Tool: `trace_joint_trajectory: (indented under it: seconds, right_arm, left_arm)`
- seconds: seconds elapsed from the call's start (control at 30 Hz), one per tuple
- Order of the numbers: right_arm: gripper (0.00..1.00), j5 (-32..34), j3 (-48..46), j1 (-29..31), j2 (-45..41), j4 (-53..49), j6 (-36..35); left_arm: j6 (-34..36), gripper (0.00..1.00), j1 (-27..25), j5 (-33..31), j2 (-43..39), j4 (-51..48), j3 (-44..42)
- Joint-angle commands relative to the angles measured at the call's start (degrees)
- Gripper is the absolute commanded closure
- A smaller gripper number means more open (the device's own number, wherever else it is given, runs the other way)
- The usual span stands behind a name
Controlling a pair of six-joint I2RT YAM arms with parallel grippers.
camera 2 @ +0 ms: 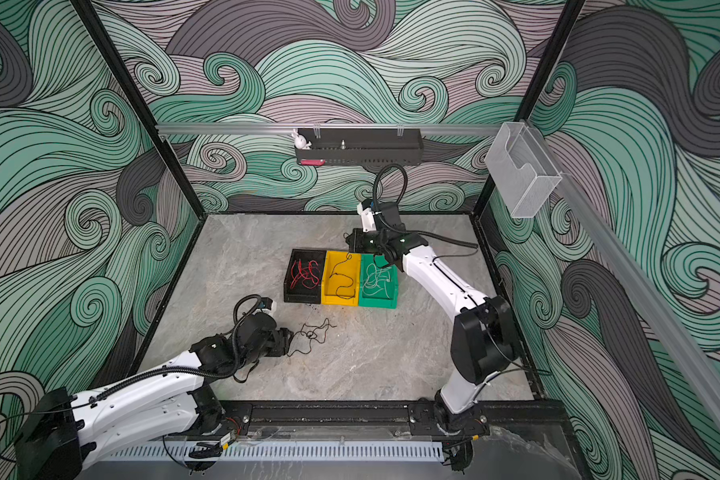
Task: Untangle the cables
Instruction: 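Grasp a black wire with the right gripper and carry it over the yellow bin, then open the right gripper to drop the black wire into the yellow bin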
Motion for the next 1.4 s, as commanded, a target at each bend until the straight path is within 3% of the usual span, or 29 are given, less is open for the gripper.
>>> trace_joint_trajectory:
  seconds: [0.0, 0.47, 0.67, 0.73, 0.8, 1.17, 1.37]
  right_arm:
    - [1.00, -1.54, -0.80, 0.81, 1.57, 0.23, -0.55]
    - [0.99, 5.70, 6.58, 4.98, 15.56, -8.71, 1.13]
    - [0.87, 8.09, 9.03, 5.21, 18.19, -13.07, 0.57]
    - [0.72, 8.42, 8.70, 5.19, 17.36, -13.14, 0.40]
    - [0.64, 8.33, 8.52, 5.18, 16.00, -13.15, 0.23]
    - [0.59, 7.20, 2.44, 4.41, 1.04, -13.35, -1.94]
    - [0.56, 2.38, -8.87, 4.48, -8.21, -11.10, -1.81]
  left_arm:
    - [-1.08, 0.36, 0.44, 0.49, 0.40, 0.97, -0.32]
    - [-1.35, 0.36, 0.53, 1.39, 1.18, 1.59, -0.66]
    - [-1.62, 0.36, 0.66, 1.32, 0.39, 1.32, -1.02]
    - [-1.68, 0.36, 0.70, 1.39, 0.48, 1.37, -1.17]
    - [-1.72, 0.36, 0.66, 1.59, 0.74, 1.64, -1.42]
    - [-2.76, 0.36, 0.62, 4.08, 3.73, 4.83, -1.82]
    - [-3.02, 0.36, 0.67, 8.22, 6.22, 5.45, -1.26]
